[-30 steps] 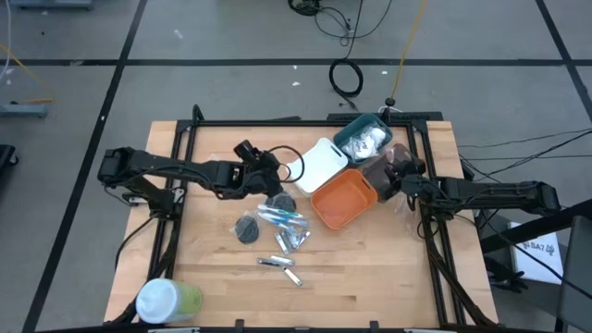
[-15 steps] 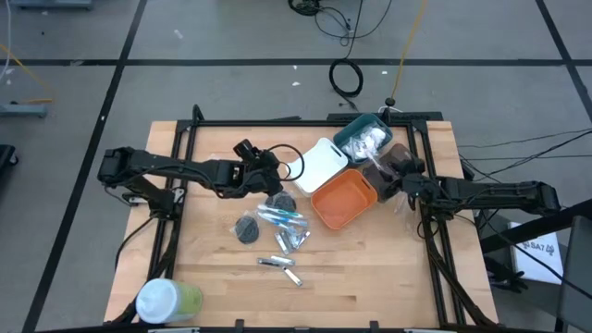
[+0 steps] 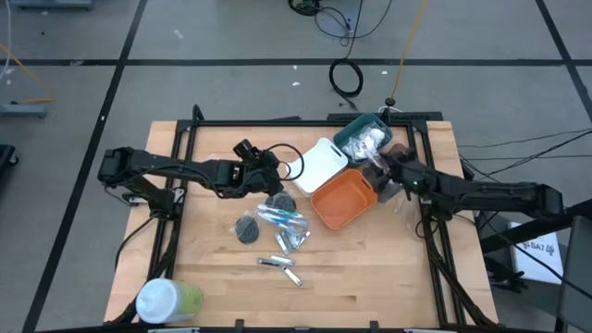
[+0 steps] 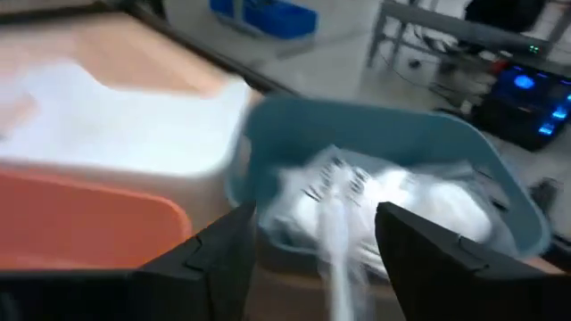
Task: Pick & Place Travel size toiletries
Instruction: Put the orange toothbrush into the black bin
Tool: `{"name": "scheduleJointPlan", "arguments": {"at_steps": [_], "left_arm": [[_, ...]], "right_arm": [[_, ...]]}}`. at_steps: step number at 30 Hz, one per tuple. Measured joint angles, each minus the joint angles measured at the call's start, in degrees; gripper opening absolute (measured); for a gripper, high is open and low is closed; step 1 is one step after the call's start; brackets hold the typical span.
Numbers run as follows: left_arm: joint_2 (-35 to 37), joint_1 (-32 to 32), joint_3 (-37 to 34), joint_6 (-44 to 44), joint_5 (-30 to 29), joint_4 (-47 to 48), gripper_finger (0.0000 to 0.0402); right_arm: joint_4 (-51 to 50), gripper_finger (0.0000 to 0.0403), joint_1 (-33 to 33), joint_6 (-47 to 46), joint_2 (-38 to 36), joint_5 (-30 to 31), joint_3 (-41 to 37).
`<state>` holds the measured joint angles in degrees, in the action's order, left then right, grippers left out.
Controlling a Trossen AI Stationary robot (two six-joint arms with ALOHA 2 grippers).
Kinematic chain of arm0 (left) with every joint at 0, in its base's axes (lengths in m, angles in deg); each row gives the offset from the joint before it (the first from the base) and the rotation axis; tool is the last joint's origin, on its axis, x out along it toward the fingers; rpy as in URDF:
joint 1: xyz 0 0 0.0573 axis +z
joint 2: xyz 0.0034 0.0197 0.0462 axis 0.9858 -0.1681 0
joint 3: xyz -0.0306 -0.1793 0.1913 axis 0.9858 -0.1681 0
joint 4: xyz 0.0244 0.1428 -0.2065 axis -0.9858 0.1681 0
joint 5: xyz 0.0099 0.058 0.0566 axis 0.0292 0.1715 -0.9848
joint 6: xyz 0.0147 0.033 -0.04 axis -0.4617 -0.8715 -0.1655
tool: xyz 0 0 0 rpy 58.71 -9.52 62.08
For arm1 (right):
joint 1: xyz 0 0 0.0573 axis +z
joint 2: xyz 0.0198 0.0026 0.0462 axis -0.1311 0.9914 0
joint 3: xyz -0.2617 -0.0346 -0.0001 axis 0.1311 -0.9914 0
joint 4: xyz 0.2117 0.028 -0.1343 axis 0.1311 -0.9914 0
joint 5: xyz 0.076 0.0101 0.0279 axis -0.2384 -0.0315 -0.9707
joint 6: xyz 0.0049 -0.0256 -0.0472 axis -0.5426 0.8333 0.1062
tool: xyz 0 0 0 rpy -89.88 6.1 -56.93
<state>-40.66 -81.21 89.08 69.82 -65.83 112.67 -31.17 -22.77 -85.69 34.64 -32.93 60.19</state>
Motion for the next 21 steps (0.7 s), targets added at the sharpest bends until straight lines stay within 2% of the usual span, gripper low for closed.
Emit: {"name": "scheduleJointPlan", "arguments": {"at_steps": [3, 8, 12, 16, 21], "left_arm": [[0.00, -0.15, 0.00, 0.07, 1.05, -0.01, 0.0234], [0.02, -0.15, 0.00, 0.09, 1.89, -0.16, 0.0234], [0.02, -0.15, 0.00, 0.06, 1.88, -0.16, 0.0235], [0.02, -0.15, 0.00, 0.00, 1.88, -0.18, 0.0235], [0.02, -0.15, 0.00, -0.39, 1.86, -0.23, 0.0234]], "right_arm": [[1.09, 0.0207, -3.78, 1.34, 5.14, -2.51, 0.00], [8.24, 0.0203, -8.07, 3.94, 12.47, -10.08, 0.00], [12.98, 0.0198, -10.70, 6.43, 16.47, -10.03, 0.02], [13.63, 0.0169, -13.26, 6.47, 19.17, -11.87, 0.07], [14.87, 0.0114, -14.90, 6.70, 20.27, -16.17, 0.09]]}}
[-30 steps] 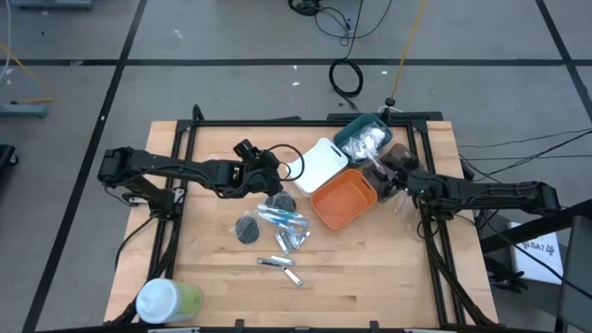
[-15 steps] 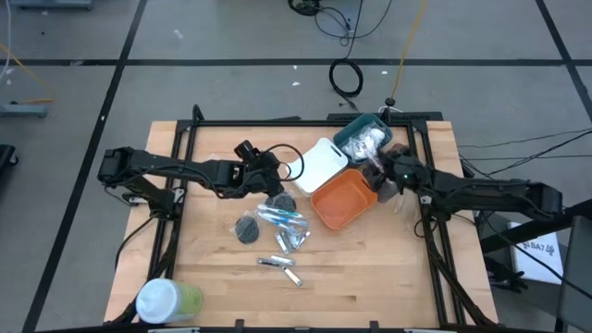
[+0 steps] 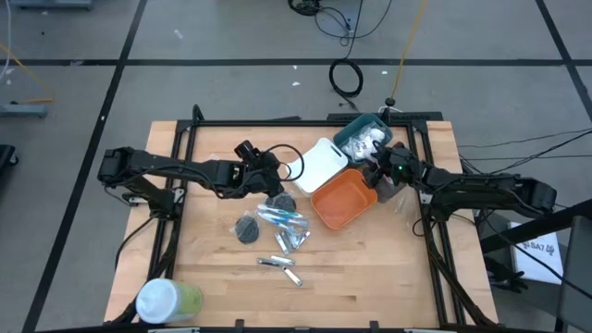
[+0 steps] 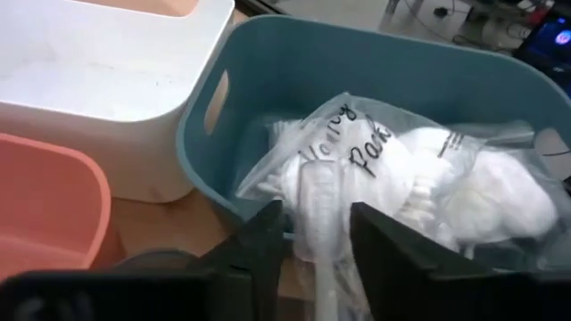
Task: Pick & Place Travel size toiletries
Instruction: Put the orange toothbrush into the black bin
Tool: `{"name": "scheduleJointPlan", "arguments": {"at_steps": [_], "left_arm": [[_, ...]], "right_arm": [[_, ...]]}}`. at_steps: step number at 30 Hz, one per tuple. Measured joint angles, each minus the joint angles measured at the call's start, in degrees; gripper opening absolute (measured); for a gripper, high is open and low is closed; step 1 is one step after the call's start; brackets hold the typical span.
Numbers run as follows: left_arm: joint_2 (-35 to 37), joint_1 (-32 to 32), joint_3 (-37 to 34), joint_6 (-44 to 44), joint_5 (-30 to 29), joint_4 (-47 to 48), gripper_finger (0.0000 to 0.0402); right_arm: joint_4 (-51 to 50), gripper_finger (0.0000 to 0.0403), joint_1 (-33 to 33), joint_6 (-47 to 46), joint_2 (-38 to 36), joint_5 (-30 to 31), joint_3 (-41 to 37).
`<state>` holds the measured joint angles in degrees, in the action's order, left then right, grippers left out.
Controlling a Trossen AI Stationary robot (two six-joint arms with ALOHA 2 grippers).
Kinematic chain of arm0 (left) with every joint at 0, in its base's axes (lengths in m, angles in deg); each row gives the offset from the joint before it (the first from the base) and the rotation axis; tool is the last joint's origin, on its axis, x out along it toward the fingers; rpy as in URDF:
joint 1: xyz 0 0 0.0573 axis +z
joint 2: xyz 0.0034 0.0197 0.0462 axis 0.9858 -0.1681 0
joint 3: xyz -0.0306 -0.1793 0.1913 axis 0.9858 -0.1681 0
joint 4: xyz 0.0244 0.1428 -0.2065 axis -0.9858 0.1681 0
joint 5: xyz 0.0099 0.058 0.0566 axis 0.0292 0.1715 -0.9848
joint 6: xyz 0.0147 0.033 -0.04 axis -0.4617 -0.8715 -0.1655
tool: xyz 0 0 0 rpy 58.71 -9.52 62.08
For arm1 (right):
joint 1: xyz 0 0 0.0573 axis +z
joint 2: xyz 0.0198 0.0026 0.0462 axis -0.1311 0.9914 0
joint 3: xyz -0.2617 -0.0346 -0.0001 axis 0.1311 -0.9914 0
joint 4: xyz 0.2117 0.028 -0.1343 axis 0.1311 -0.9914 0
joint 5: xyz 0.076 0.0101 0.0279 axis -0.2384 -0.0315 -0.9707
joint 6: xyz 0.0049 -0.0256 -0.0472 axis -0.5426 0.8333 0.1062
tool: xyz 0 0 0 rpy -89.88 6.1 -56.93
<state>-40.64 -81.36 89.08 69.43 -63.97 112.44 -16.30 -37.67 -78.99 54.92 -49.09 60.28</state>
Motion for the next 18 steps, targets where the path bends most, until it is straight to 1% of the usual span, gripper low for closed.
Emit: {"name": "scheduleJointPlan", "arguments": {"at_steps": [6, 8, 10, 13, 16, 18], "left_arm": [[0.00, 0.00, -0.01, -0.07, 0.00, 0.01, 0.0234], [0.00, 0.00, -0.02, -0.09, 0.02, 0.02, 0.0235], [0.00, 0.00, -0.02, -0.11, 0.02, 0.07, 0.0234], [0.00, 0.00, -0.02, -0.17, 0.00, 0.31, 0.0234], [0.00, 0.19, -0.02, -0.17, 0.00, 0.39, 0.0234], [0.00, 0.25, -0.02, -0.17, 0.00, 0.46, 0.0234]], "right_arm": [[2.10, 0.0024, -0.01, 2.29, -1.19, 0.00, -0.02], [2.41, 0.0006, 0.14, 2.80, -2.76, 0.02, -0.04], [2.23, 0.0006, 0.43, 2.55, -4.97, 0.08, -0.04], [-1.06, 0.0002, 1.18, 1.74, -9.84, 0.09, -0.04], [-6.48, 0.0001, 1.88, -1.04, -15.57, 0.83, -0.04], [-11.72, 0.0001, 2.48, -3.14, -19.66, 2.67, -0.04]]}}
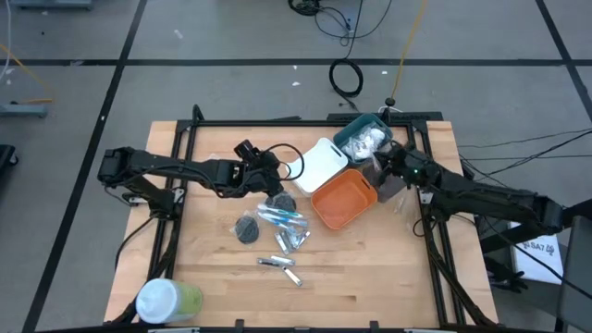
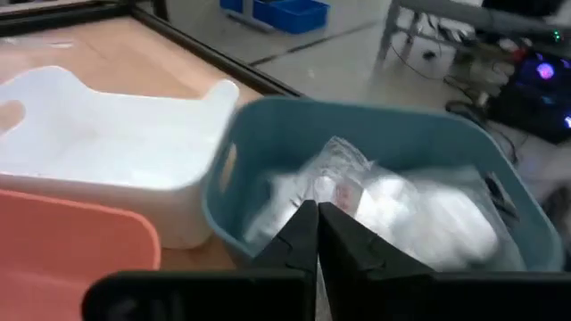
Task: Pick & Place Travel size toiletries
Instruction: Put the orange toothbrush into the black bin
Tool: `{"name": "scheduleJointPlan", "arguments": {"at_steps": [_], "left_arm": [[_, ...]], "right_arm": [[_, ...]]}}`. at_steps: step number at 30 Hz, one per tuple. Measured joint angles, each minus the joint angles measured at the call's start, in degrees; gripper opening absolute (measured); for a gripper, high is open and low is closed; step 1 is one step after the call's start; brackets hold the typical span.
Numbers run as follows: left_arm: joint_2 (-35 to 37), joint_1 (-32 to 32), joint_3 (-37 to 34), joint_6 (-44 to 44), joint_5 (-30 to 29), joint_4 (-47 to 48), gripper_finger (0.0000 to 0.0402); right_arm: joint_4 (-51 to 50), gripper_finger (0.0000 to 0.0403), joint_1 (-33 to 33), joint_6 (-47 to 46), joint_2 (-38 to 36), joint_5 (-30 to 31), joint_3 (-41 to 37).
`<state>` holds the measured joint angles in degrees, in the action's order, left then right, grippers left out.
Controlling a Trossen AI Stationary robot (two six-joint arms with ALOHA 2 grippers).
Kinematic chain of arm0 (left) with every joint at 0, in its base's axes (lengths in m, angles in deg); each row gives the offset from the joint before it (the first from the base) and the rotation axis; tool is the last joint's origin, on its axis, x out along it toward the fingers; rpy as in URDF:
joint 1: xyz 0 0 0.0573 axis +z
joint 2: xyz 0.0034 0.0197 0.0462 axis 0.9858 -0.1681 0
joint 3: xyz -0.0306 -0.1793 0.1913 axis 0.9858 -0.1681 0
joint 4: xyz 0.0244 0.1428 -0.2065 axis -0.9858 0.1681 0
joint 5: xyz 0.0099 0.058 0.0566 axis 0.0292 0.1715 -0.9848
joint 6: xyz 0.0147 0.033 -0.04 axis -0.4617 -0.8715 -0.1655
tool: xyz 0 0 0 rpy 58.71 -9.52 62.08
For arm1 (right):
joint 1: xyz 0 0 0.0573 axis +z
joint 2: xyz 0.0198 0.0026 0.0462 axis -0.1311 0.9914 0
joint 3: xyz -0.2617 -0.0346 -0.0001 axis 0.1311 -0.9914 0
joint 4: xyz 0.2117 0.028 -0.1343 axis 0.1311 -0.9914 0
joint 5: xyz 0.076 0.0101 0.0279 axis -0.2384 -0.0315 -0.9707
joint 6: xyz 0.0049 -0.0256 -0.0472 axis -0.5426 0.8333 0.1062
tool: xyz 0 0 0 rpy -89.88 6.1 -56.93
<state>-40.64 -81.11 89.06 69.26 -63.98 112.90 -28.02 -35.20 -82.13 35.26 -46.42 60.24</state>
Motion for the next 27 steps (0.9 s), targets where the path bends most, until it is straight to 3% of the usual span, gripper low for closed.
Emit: {"name": "scheduleJointPlan", "arguments": {"at_steps": [9, 14, 19, 27], "left_arm": [[0.00, 0.08, 0.00, -1.05, -0.02, 0.04, 0.0234], [0.00, 0.08, 0.00, -0.93, -0.01, 0.07, 0.0234], [0.00, 0.08, 0.00, -0.90, 0.00, -0.02, 0.0235], [0.00, 0.08, 0.00, -0.87, 0.00, -0.15, 0.0234]], "right_arm": [[-25.09, 0.0000, 3.73, -7.85, -16.05, 14.63, -0.05], [-24.96, 0.0000, 5.08, -11.35, -19.39, 16.26, -0.04], [-28.31, 0.0000, 5.08, -16.57, -19.63, 24.59, -0.17], [-23.71, 0.0028, 5.06, -16.99, -19.64, 24.49, -4.53]]}}
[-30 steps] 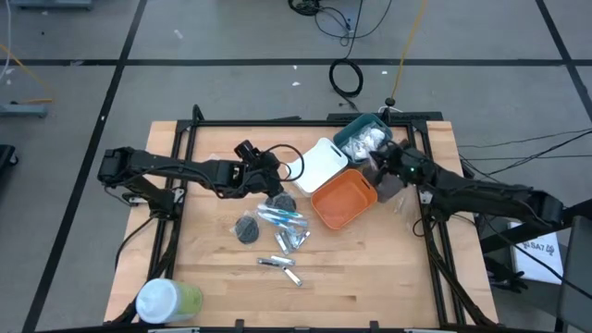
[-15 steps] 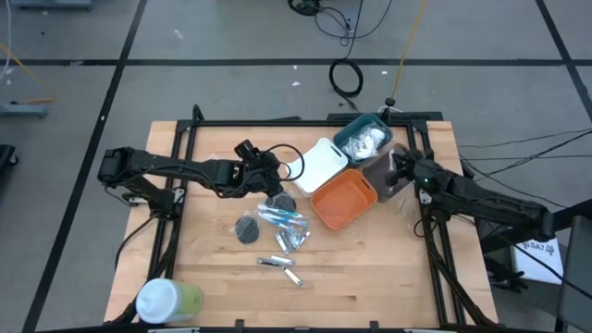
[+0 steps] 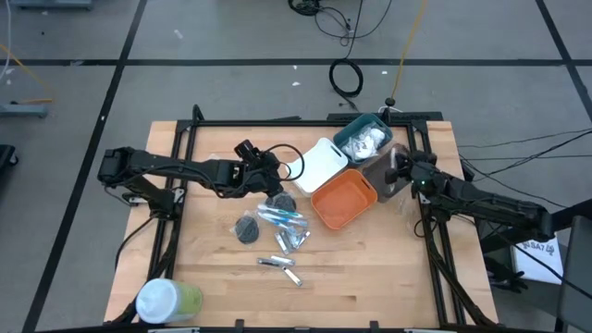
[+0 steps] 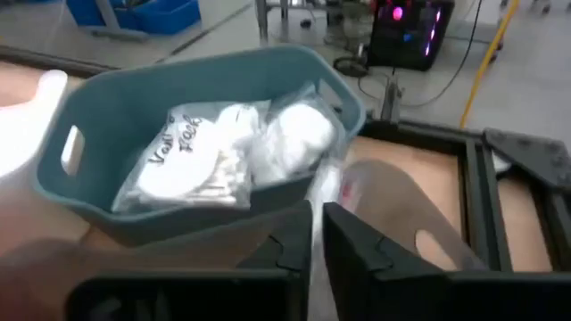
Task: Pick & Place Travel size toiletries
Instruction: Put the orange toothbrush into the black bin, then put the blue toothbrush into the black bin
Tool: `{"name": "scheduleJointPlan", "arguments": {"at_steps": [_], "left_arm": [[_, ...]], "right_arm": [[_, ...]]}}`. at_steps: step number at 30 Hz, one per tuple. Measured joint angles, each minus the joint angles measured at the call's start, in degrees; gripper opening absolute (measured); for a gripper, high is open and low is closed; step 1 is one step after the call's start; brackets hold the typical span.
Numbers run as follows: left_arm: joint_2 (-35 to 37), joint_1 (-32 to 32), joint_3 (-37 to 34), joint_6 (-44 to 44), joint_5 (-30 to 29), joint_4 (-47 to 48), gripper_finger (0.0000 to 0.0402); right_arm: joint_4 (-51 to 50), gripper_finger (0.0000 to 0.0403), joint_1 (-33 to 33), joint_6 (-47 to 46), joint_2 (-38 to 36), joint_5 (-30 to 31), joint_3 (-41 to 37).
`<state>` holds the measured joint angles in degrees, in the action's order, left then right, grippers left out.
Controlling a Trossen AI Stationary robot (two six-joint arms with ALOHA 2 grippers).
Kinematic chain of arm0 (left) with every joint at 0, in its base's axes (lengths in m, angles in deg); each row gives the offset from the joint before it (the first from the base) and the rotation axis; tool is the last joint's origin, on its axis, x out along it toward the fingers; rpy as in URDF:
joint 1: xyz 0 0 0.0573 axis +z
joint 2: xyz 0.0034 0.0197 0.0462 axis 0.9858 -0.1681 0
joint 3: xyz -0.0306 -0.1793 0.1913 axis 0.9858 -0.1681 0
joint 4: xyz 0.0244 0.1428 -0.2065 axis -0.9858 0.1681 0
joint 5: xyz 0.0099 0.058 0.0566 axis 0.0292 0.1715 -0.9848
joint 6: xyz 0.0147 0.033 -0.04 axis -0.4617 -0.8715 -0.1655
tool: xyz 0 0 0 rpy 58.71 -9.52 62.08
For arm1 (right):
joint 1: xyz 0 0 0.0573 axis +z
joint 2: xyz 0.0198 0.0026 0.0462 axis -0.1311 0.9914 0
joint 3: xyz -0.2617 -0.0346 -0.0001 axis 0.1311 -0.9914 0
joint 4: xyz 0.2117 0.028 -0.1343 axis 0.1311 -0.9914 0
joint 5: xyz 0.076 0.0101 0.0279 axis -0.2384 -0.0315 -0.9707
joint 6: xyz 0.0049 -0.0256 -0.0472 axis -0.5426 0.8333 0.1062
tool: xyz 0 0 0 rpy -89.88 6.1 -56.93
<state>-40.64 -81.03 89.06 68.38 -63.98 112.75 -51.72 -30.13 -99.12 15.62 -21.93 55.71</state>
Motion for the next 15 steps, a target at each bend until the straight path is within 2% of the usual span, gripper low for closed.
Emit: {"name": "scheduleJointPlan", "arguments": {"at_steps": [9, 11, 15], "left_arm": [[0.00, 0.00, 0.00, 0.16, 1.43, 0.04, 0.0235], [0.00, 0.00, 0.00, 0.20, 1.81, 0.02, 0.0234], [0.00, 0.08, 0.00, -0.30, 6.59, 0.06, 0.0234]], "right_arm": [[9.94, 0.0161, 0.23, 5.79, -0.07, -0.56, -0.71], [14.20, 0.0188, 0.21, 8.31, -0.06, -3.06, -0.76], [26.55, 0.0222, 0.21, 14.84, 0.00, -14.31, -0.76]]}}
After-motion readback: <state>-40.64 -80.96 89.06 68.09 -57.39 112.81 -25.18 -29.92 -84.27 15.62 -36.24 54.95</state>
